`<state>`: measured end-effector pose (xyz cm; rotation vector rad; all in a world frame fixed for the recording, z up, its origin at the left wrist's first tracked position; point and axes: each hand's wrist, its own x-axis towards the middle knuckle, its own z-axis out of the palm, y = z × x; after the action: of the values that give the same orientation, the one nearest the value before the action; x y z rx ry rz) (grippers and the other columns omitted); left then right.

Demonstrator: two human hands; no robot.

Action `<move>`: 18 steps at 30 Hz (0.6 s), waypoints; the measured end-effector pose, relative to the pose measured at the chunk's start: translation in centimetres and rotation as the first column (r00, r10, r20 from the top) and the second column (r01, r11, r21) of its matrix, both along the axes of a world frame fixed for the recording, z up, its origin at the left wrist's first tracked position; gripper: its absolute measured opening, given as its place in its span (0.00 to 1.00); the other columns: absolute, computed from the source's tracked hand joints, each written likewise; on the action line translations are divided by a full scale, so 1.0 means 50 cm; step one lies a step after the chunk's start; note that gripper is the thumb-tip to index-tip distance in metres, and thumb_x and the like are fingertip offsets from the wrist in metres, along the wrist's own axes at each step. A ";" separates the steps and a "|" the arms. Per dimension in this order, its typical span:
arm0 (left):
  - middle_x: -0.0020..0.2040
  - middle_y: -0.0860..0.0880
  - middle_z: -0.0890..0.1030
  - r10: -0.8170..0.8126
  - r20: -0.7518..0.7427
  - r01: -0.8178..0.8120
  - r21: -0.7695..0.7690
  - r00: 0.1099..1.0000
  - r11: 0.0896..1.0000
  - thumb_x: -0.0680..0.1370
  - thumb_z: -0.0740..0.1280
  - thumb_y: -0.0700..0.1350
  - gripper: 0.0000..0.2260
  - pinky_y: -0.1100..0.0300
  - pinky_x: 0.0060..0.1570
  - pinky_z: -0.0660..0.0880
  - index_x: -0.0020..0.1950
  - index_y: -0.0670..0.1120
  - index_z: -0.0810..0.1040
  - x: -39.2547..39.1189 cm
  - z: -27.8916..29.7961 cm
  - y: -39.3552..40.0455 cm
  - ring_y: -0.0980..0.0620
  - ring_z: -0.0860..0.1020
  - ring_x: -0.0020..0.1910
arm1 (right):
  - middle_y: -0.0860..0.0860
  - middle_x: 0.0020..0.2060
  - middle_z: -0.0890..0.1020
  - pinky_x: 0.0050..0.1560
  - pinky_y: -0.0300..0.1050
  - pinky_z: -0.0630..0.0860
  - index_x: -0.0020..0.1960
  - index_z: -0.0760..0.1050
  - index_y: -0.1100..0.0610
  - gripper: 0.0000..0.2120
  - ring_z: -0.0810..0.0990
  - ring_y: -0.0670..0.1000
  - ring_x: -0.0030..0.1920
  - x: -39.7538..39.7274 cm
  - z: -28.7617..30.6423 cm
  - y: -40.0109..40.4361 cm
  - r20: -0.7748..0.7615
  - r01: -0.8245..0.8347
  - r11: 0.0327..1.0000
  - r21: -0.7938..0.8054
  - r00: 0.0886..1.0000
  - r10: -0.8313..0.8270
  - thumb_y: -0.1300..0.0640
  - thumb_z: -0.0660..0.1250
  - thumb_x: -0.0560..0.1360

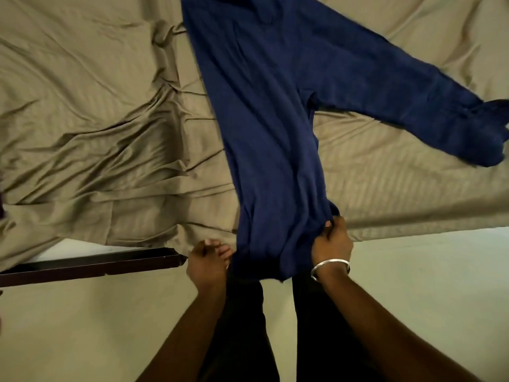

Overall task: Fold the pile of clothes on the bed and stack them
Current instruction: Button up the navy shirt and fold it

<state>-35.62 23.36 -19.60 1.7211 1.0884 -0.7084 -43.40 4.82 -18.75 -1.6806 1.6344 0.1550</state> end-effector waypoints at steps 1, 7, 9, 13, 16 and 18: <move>0.41 0.42 0.83 -0.070 0.013 0.069 0.041 0.997 0.997 0.83 0.58 0.39 0.12 0.53 0.46 0.78 0.43 0.43 0.77 -0.006 0.005 0.008 0.46 0.83 0.41 | 0.57 0.46 0.80 0.45 0.44 0.66 0.58 0.75 0.58 0.10 0.77 0.61 0.47 -0.005 -0.002 -0.002 -0.035 -0.021 0.999 0.029 0.999 0.022 0.56 0.57 0.82; 0.43 0.56 0.81 -0.504 0.155 0.499 0.076 0.849 0.863 0.77 0.70 0.52 0.11 0.62 0.47 0.73 0.54 0.48 0.78 0.043 0.001 -0.067 0.58 0.79 0.44 | 0.47 0.39 0.83 0.43 0.47 0.75 0.47 0.78 0.52 0.07 0.80 0.46 0.40 0.012 -0.002 -0.010 0.185 -0.068 0.983 0.169 0.982 0.036 0.49 0.67 0.79; 0.42 0.54 0.81 -0.579 0.119 0.570 0.102 0.807 0.815 0.75 0.73 0.53 0.11 0.61 0.46 0.72 0.50 0.48 0.78 0.059 -0.016 -0.101 0.55 0.79 0.44 | 0.50 0.44 0.86 0.50 0.48 0.80 0.48 0.82 0.54 0.06 0.83 0.49 0.46 0.018 0.006 -0.009 0.333 0.050 0.893 0.446 0.918 -0.218 0.57 0.66 0.79; 0.39 0.49 0.82 -0.444 0.172 0.410 0.201 0.879 0.890 0.73 0.75 0.47 0.07 0.57 0.48 0.76 0.42 0.44 0.81 0.051 -0.035 -0.086 0.46 0.82 0.44 | 0.54 0.44 0.84 0.51 0.47 0.78 0.44 0.82 0.57 0.08 0.81 0.57 0.50 -0.001 0.022 -0.023 0.232 0.330 0.731 0.597 0.801 -0.552 0.63 0.65 0.78; 0.39 0.49 0.84 -0.412 0.172 0.389 0.151 0.895 0.909 0.70 0.78 0.48 0.08 0.48 0.51 0.80 0.41 0.45 0.82 0.010 -0.029 -0.042 0.49 0.83 0.41 | 0.59 0.46 0.81 0.46 0.46 0.68 0.53 0.76 0.59 0.07 0.78 0.64 0.50 -0.026 0.008 -0.027 -0.025 0.005 0.987 0.163 1.000 -0.001 0.61 0.60 0.81; 0.39 0.48 0.85 -0.356 0.143 0.336 0.145 0.923 0.931 0.69 0.78 0.47 0.08 0.45 0.50 0.81 0.42 0.46 0.82 -0.011 -0.030 -0.019 0.47 0.84 0.41 | 0.64 0.48 0.81 0.44 0.47 0.66 0.63 0.72 0.58 0.12 0.78 0.66 0.49 -0.027 0.011 -0.028 -0.125 -0.192 0.977 0.094 0.971 0.203 0.60 0.56 0.81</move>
<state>-36.18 22.41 -21.10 2.0646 0.7267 -0.7107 -44.75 3.42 -18.21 -1.8009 1.5323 0.4362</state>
